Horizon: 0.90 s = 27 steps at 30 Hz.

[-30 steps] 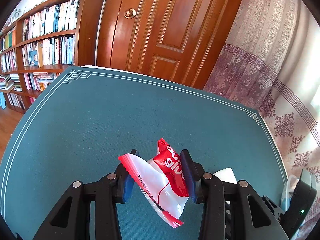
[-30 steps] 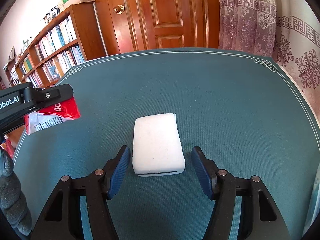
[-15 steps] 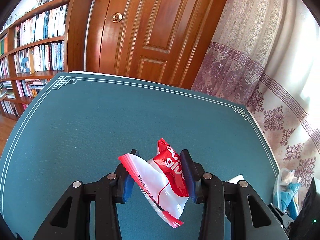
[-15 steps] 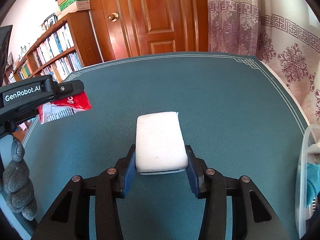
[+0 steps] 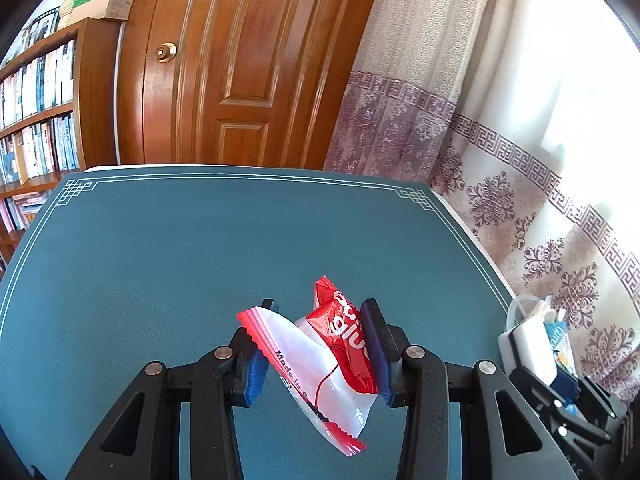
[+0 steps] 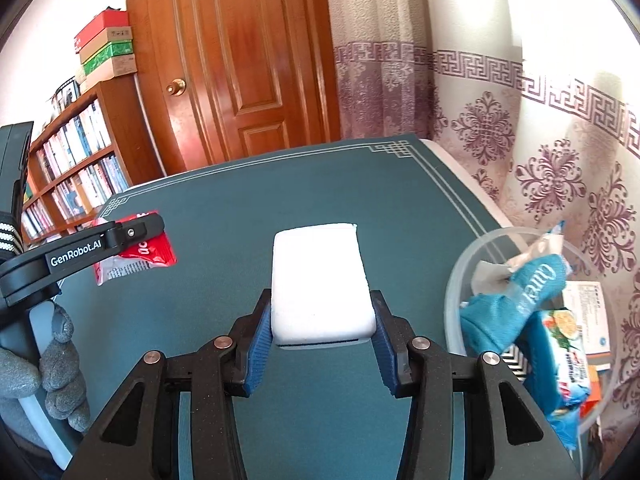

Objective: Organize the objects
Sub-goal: 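Carry the white block into the bowl and release with the right gripper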

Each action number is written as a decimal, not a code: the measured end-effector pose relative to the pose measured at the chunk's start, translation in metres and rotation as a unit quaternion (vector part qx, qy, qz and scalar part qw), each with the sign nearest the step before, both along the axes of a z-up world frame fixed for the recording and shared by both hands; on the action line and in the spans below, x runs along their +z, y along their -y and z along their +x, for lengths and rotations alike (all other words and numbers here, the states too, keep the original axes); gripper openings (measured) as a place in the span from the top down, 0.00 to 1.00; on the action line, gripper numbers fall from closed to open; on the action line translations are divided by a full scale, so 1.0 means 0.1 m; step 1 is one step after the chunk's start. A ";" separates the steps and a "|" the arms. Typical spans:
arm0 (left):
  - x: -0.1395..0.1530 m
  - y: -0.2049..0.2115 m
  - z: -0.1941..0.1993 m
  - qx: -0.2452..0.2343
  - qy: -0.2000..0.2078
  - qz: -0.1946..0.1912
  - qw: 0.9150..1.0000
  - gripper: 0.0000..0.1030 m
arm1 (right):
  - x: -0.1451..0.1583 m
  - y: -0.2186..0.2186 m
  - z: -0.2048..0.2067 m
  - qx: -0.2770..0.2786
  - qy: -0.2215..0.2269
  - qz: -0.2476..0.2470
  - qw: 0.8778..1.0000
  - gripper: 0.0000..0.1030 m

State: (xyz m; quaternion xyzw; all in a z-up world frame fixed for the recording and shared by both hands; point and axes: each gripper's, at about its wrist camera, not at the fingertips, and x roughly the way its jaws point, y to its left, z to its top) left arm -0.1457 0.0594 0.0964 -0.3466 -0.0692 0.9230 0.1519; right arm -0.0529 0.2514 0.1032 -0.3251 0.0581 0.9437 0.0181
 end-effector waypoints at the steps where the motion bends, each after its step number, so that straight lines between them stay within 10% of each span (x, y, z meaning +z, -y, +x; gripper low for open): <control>1: 0.00 -0.03 0.02 -0.005 -0.001 -0.001 1.000 0.56 | 0.03 -0.08 0.06 -0.011 -0.004 0.001 1.000 0.55; 16: 0.07 -0.46 0.34 -0.068 -0.021 -0.016 0.997 0.56 | 0.00 -1.31 0.59 -0.183 0.002 0.020 0.983 0.55; 27: 0.09 -0.58 0.44 -0.089 -0.031 -0.022 0.995 0.56 | -0.26 -1.75 0.39 -0.212 0.039 0.016 0.976 0.54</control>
